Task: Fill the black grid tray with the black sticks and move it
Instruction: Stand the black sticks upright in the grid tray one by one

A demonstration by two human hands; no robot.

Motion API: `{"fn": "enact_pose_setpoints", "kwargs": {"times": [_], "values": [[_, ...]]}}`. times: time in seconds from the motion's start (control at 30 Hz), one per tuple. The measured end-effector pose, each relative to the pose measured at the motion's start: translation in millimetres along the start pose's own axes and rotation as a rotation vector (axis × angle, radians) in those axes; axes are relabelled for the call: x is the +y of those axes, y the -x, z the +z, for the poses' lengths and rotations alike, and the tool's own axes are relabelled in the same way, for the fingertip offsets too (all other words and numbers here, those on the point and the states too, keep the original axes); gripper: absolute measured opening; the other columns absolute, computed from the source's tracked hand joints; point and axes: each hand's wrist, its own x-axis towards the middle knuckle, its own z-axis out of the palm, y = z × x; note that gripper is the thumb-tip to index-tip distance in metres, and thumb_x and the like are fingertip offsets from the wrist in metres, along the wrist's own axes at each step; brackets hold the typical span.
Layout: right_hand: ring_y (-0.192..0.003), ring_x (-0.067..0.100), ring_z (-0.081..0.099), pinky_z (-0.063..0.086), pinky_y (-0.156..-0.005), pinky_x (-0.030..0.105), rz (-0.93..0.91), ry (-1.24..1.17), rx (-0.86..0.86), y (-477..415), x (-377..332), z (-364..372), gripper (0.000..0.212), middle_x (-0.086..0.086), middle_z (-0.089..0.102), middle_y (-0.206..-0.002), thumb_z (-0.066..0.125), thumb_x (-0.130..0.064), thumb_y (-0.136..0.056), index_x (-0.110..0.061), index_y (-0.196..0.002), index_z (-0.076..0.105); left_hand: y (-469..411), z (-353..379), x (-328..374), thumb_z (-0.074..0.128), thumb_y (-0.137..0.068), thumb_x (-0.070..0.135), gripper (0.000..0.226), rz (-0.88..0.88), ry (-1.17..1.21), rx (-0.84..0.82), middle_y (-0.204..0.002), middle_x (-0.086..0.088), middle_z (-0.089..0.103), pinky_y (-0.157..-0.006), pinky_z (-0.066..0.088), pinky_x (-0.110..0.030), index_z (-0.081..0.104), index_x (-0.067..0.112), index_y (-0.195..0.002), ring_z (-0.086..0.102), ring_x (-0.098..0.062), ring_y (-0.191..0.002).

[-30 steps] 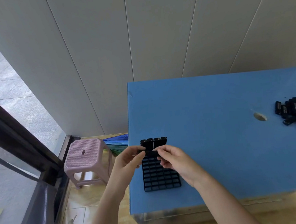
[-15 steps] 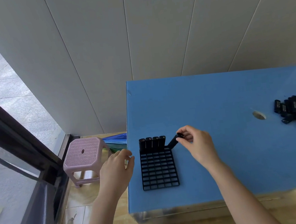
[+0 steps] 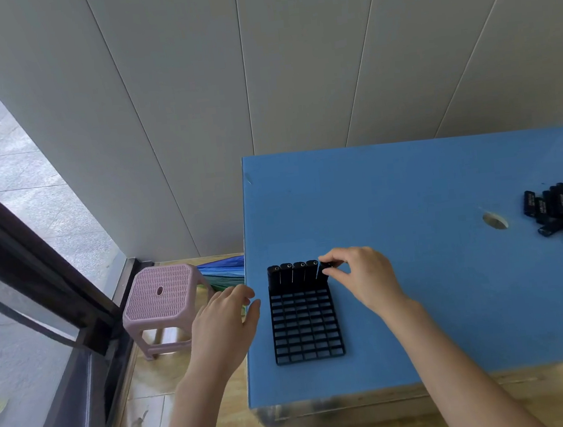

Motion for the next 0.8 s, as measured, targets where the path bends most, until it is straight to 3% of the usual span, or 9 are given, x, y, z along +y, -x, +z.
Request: {"fn": "enact_pose_setpoints", "kwargs": {"times": [0.23, 0.4, 0.6, 0.8], "values": [[-0.094, 0.006, 0.061, 0.043, -0.070, 0.016, -0.054, 0.012, 0.072, 9.2, -1.3, 9.8, 0.023, -0.016, 0.065, -0.106, 0.064, -0.024, -0.085, -0.027, -0.108, 0.068, 1.3, -4.0, 0.1, 0.043, -0.095, 0.038, 0.029, 0.031, 0.018, -0.004, -0.112, 0.013, 0.062, -0.079, 0.047, -0.026, 0.057, 0.025, -0.117, 0.058, -0.008, -0.101], [-0.114, 0.005, 0.050, 0.038, -0.081, 0.015, 0.027, 0.022, 0.108, 21.0, -5.5, 11.0, 0.039, -0.015, 0.053, -0.127, 0.058, -0.025, -0.088, -0.028, -0.127, 0.053, 3.5, -5.4, 4.9, 0.045, -0.094, 0.036, 0.026, 0.099, 0.052, -0.002, -0.108, 0.013, 0.063, -0.077, 0.049, -0.028, 0.059, 0.024, -0.113, 0.057, -0.009, -0.101], [-0.108, 0.012, 0.055, 0.045, -0.081, 0.027, 0.227, 0.017, 0.187, 59.3, 9.0, -8.4, 0.034, -0.009, 0.059, -0.116, 0.057, -0.028, -0.088, -0.024, -0.122, 0.056, 2.4, 4.2, 41.6, 0.048, -0.093, 0.029, 0.018, 0.253, 0.102, 0.023, -0.095, 0.012, 0.065, -0.063, 0.047, -0.029, 0.064, 0.022, -0.098, 0.061, -0.012, -0.088], [-0.113, 0.011, 0.053, 0.046, -0.087, 0.030, 0.399, 0.055, 0.190, 119.8, 56.7, -53.7, 0.031, -0.011, 0.060, -0.118, 0.056, -0.030, -0.088, -0.026, -0.119, 0.057, 10.7, 35.2, 107.5, 0.042, -0.095, 0.033, 0.025, 0.409, 0.022, -0.106, -0.113, 0.012, 0.061, -0.068, 0.038, -0.022, 0.057, 0.023, -0.112, 0.058, -0.011, -0.099]]}}
